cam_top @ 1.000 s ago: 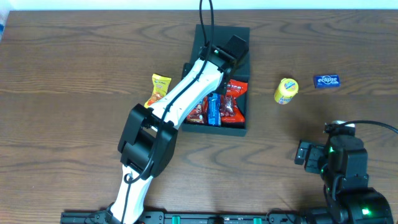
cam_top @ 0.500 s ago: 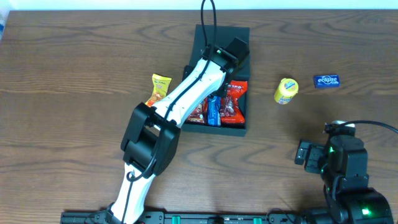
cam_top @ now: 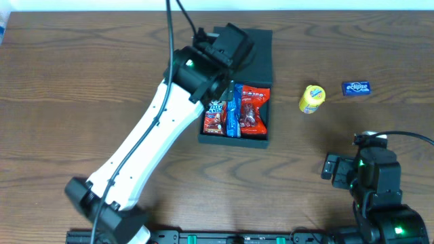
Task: Pack container
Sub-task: 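Withdraw the left gripper and move it to the yellow Julie's packet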
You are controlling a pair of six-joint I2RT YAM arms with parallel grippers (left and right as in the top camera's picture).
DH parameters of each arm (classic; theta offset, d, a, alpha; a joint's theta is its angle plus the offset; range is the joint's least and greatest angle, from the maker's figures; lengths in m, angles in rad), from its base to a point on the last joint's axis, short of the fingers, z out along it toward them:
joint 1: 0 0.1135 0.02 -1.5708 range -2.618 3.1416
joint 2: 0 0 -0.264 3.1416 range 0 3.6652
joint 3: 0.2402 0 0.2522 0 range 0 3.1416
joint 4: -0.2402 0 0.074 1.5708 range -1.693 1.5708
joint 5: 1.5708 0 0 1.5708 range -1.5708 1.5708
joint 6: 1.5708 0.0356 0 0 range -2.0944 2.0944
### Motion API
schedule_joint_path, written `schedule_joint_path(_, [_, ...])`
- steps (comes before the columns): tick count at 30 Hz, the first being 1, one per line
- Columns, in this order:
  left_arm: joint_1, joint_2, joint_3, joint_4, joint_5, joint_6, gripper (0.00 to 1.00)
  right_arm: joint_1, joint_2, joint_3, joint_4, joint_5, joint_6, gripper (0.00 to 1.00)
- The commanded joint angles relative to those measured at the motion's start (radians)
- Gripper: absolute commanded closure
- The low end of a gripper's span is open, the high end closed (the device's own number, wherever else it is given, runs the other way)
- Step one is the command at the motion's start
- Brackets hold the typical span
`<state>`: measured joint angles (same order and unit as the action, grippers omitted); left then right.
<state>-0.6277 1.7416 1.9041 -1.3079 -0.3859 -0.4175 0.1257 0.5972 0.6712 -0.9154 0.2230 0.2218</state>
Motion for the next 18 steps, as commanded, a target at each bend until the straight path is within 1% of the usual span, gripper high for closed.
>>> schedule_joint_path(1, [0.029, -0.081, -0.132, 0.029, -0.035, 0.011, 0.05, -0.008, -0.002, 0.000, 0.002, 0.005, -0.009, 0.01])
schedule_joint_path(4, [0.061, -0.180, -0.297, 0.121, 0.002, 0.036, 0.05, -0.008, -0.002, 0.000, 0.002, 0.005, -0.009, 0.01])
schedule_joint_path(6, [0.098, -0.248, -0.431, 0.202, 0.096, 0.082, 0.05, -0.008, -0.002, 0.000, 0.002, 0.005, -0.009, 0.01])
schedule_joint_path(8, [0.135, -0.273, -0.515, 0.262, 0.174, 0.127, 0.05, -0.008, -0.002, 0.000, 0.002, 0.005, -0.010, 0.01])
schedule_joint_path(10, [0.172, -0.272, -0.578, 0.308, 0.224, 0.164, 0.05, -0.008, -0.002, 0.000, 0.002, 0.005, -0.010, 0.01])
schedule_joint_path(12, [0.220, -0.252, -0.641, 0.369, 0.235, 0.172, 0.05, -0.008, -0.002, 0.000, 0.002, 0.005, -0.010, 0.01])
schedule_joint_path(13, [0.238, -0.239, -0.657, 0.391, 0.235, 0.177, 0.05, -0.008, -0.002, 0.000, 0.002, 0.005, -0.010, 0.01])
schedule_joint_path(18, [0.309, -0.125, -0.679, 0.519, 0.286, 0.294, 0.04, -0.008, -0.002, 0.000, 0.002, 0.005, -0.009, 0.01])
